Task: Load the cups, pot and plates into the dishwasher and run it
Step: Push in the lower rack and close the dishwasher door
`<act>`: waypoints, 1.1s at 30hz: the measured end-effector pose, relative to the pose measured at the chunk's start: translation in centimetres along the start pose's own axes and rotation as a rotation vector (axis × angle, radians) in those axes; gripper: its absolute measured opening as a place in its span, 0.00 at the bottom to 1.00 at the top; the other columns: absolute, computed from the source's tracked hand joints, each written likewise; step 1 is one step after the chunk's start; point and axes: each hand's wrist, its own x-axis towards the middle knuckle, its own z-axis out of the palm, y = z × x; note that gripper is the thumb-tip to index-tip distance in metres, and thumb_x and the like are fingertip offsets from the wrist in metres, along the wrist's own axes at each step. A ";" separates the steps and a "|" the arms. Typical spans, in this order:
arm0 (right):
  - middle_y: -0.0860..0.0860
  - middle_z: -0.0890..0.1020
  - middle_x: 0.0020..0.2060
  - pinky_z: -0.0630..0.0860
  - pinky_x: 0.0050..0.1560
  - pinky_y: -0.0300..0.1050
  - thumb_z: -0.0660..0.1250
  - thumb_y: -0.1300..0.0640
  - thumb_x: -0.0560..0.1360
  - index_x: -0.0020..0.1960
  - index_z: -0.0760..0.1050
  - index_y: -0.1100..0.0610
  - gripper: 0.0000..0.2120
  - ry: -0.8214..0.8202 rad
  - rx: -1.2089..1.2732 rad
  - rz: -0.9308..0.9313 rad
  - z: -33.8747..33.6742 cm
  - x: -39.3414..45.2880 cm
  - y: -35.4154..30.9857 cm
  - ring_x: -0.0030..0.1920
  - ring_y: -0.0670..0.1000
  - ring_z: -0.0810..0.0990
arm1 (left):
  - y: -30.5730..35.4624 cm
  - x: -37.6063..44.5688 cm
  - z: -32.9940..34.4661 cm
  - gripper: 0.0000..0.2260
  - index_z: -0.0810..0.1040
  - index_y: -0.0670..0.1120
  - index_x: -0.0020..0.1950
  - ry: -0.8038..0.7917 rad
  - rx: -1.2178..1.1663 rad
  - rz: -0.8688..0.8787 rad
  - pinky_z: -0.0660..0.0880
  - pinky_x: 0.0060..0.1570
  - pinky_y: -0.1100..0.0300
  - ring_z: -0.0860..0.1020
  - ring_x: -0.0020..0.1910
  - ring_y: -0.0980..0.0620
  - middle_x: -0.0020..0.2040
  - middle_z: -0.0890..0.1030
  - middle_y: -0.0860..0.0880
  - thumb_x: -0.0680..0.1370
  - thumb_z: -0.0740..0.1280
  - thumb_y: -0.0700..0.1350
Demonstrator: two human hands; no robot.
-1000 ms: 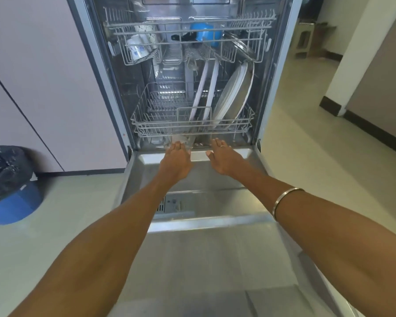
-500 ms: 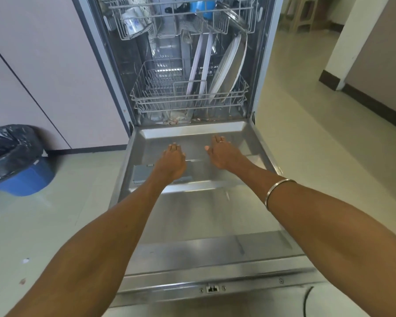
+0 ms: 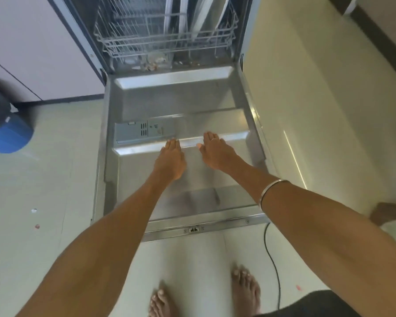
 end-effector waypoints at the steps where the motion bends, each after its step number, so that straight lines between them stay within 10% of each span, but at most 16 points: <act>1: 0.59 0.57 0.78 0.55 0.75 0.53 0.48 0.50 0.85 0.78 0.51 0.65 0.28 -0.022 0.000 0.008 0.5 -0.9 0.3 0.78 0.59 0.55 | 0.4 -1.2 0.5 0.24 0.51 0.35 0.80 -0.019 -0.011 -0.011 0.49 0.77 0.52 0.51 0.80 0.43 0.81 0.52 0.39 0.85 0.50 0.42; 13: 0.61 0.53 0.79 0.54 0.76 0.55 0.49 0.50 0.85 0.79 0.48 0.65 0.29 -0.249 0.008 0.095 1.8 -13.1 -0.1 0.78 0.61 0.52 | 1.7 -15.1 1.1 0.24 0.50 0.34 0.79 -0.272 -0.036 -0.047 0.46 0.78 0.54 0.49 0.80 0.42 0.80 0.51 0.37 0.84 0.51 0.38; 18: 0.64 0.59 0.75 0.59 0.73 0.56 0.55 0.59 0.83 0.73 0.66 0.62 0.19 -0.263 0.037 0.068 1.1 -17.5 -2.1 0.75 0.64 0.57 | 1.9 -18.9 0.0 0.24 0.52 0.34 0.79 -0.350 -0.171 -0.156 0.48 0.78 0.53 0.51 0.80 0.42 0.80 0.54 0.38 0.84 0.51 0.37; 24: 0.58 0.80 0.53 0.72 0.54 0.50 0.52 0.54 0.83 0.55 0.74 0.60 0.14 -0.226 0.205 0.331 1.7 -21.2 -3.6 0.56 0.60 0.78 | 3.3 -22.4 -0.6 0.19 0.65 0.37 0.73 -0.264 -0.149 -0.323 0.67 0.69 0.47 0.69 0.70 0.39 0.71 0.71 0.39 0.84 0.52 0.40; 27: 0.58 0.80 0.59 0.71 0.59 0.49 0.51 0.50 0.83 0.61 0.76 0.60 0.20 -0.310 0.321 0.471 2.1 -22.0 -3.5 0.61 0.59 0.76 | 4.1 -23.7 0.3 0.17 0.73 0.38 0.63 -0.207 -0.189 -0.477 0.72 0.61 0.47 0.76 0.61 0.37 0.60 0.78 0.39 0.85 0.50 0.45; 30: 0.58 0.78 0.64 0.68 0.67 0.50 0.52 0.43 0.83 0.66 0.75 0.62 0.27 -0.387 0.487 0.614 3.9 -21.8 -2.5 0.66 0.59 0.74 | 3.6 -23.7 2.2 0.22 0.77 0.35 0.57 -0.211 -0.445 -0.713 0.72 0.61 0.47 0.77 0.59 0.36 0.55 0.81 0.37 0.85 0.51 0.49; 33: 0.53 0.79 0.44 0.73 0.56 0.49 0.51 0.33 0.79 0.53 0.78 0.58 0.31 -0.385 0.750 0.797 5.3 -21.0 -1.6 0.48 0.52 0.77 | 2.5 -22.4 3.7 0.23 0.75 0.37 0.59 -0.196 -1.140 -1.108 0.78 0.51 0.49 0.80 0.53 0.39 0.55 0.80 0.37 0.84 0.56 0.58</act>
